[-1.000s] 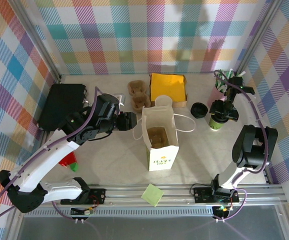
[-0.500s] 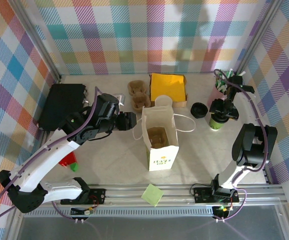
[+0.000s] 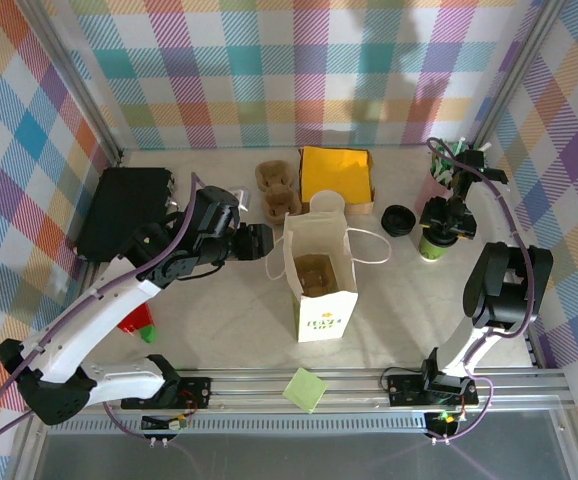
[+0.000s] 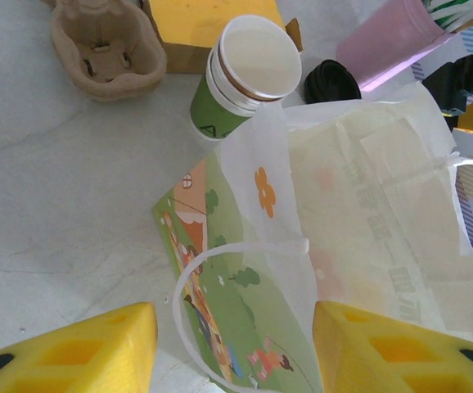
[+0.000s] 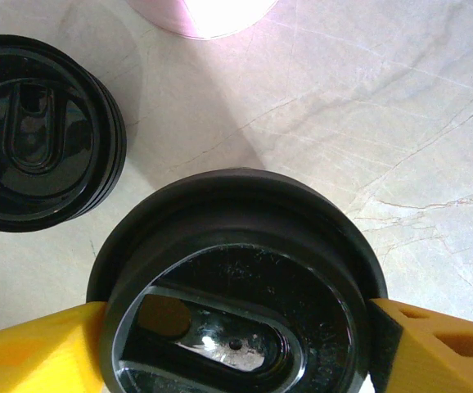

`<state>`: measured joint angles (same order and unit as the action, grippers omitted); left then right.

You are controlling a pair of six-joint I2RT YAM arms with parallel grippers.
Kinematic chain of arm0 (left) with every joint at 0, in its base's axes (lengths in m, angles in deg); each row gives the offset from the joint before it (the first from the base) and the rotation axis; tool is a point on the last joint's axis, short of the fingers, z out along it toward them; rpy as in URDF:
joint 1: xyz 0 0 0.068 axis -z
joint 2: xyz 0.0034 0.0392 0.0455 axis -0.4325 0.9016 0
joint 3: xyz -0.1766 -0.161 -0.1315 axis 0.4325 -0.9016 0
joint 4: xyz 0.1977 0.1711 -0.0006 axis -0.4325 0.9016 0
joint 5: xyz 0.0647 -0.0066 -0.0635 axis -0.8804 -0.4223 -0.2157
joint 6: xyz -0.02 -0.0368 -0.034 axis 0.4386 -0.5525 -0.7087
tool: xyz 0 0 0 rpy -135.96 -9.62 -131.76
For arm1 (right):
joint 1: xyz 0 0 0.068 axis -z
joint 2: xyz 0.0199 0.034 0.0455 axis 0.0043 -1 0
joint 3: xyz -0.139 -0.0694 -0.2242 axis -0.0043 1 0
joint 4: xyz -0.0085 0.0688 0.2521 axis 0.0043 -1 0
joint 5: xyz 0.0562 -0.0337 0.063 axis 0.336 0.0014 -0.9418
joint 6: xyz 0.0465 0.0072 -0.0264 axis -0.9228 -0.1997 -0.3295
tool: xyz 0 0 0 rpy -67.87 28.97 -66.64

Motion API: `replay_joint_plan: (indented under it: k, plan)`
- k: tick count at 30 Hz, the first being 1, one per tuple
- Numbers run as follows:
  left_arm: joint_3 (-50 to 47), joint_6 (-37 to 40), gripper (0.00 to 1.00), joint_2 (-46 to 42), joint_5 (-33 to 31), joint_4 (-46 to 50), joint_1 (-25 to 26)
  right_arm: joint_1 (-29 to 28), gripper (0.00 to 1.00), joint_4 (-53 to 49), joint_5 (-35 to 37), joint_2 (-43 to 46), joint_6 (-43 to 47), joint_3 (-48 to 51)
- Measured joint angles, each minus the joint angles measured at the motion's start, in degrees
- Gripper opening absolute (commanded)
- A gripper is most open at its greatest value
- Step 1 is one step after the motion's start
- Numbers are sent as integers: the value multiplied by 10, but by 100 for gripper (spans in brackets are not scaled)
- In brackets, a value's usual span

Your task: Pack the takeout coffee

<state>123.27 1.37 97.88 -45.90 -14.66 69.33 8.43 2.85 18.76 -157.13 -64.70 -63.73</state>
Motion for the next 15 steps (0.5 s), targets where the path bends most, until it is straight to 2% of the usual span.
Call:
replay_joint_plan:
  k: [4, 9, 15]
  plan:
    - [0, 0, 53, 2, 0, 0, -1, -7, 78, -1, 0, 0, 0, 0]
    - [0, 0, 53, 2, 0, 0, -3, -14, 72, -3, 2, 0, 0, 0]
    - [0, 0, 53, 2, 0, 0, -4, -34, 72, -15, -7, 3, 0, 0]
